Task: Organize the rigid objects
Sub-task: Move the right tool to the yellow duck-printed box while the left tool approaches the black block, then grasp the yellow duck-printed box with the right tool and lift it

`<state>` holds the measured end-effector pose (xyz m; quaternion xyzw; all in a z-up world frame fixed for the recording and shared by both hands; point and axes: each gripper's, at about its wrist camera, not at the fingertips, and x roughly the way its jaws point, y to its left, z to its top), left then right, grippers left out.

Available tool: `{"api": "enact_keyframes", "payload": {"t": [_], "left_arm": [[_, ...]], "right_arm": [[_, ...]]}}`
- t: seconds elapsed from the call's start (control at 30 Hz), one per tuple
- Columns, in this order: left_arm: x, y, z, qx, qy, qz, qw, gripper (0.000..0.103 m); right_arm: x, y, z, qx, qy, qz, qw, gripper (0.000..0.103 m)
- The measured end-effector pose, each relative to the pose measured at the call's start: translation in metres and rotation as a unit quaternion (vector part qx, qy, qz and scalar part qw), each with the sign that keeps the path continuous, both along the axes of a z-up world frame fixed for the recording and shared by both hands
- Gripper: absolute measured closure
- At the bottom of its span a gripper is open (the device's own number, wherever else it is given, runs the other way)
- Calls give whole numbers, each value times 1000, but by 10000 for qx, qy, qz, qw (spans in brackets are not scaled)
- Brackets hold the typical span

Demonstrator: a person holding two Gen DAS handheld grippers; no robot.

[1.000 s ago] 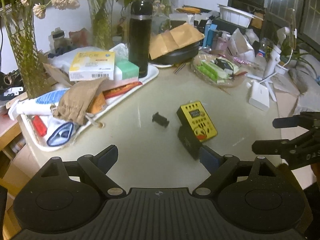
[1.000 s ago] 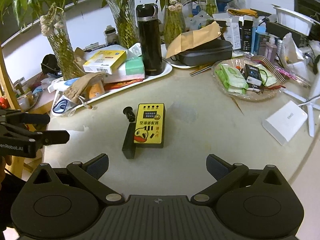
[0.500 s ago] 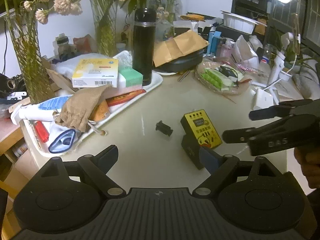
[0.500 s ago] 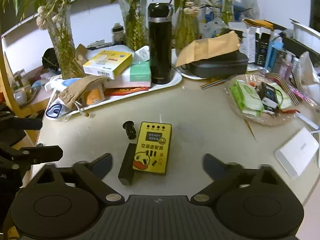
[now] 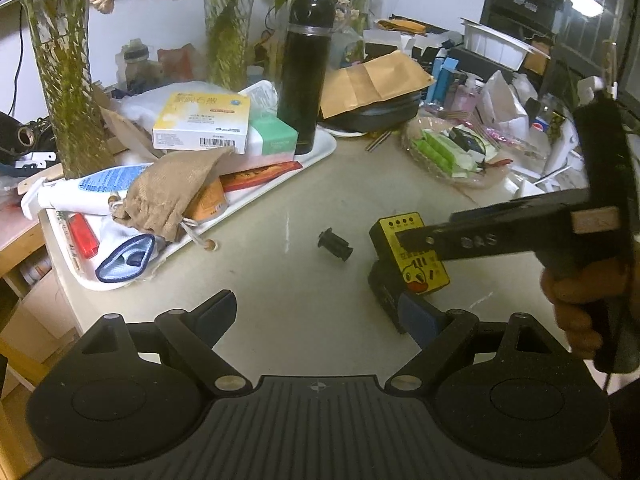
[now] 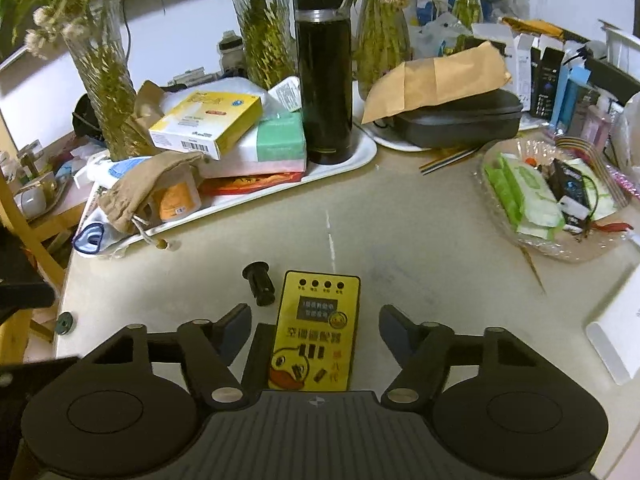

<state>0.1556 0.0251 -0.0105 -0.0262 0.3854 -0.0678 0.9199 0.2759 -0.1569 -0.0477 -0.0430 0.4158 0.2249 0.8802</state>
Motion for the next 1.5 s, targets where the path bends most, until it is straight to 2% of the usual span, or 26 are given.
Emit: {"api": "enact_keyframes", "payload": {"t": [0.33,0.47,0.57,0.73,0.87,1.1,1.2,1.5], "left_arm": [[1,3,0,-65,50,1,10000,14],[1,3,0,-78,89,22,9999,14],[2,3,0,-112,103,21,9999,14],[2,-1,2,-109,78,-16,9999,14],[3,-6,3,-131,45,-63,9999,14],[4,-13,2,-53,53,-109,9999,14],[6,-16,1,-19,47,-144,9999,14],[20,-32,-5,106,148,-341,9993,14]], "right_arm": [[25,20,-21,-288,308,-135,9990,36],[24,19,-24,-344,350,-131,9987,45],[23,13,-23,-343,425,-243,9982,45],[16,0,-21,-641,358,-333,9967,45],[13,-11,-22,-622,467,-425,9961,45],[10,-7,-35,-947,654,-290,9929,40],[8,-11,-35,-869,754,-328,9928,45],[-2,-34,-13,-594,606,-559,9948,46]]}}
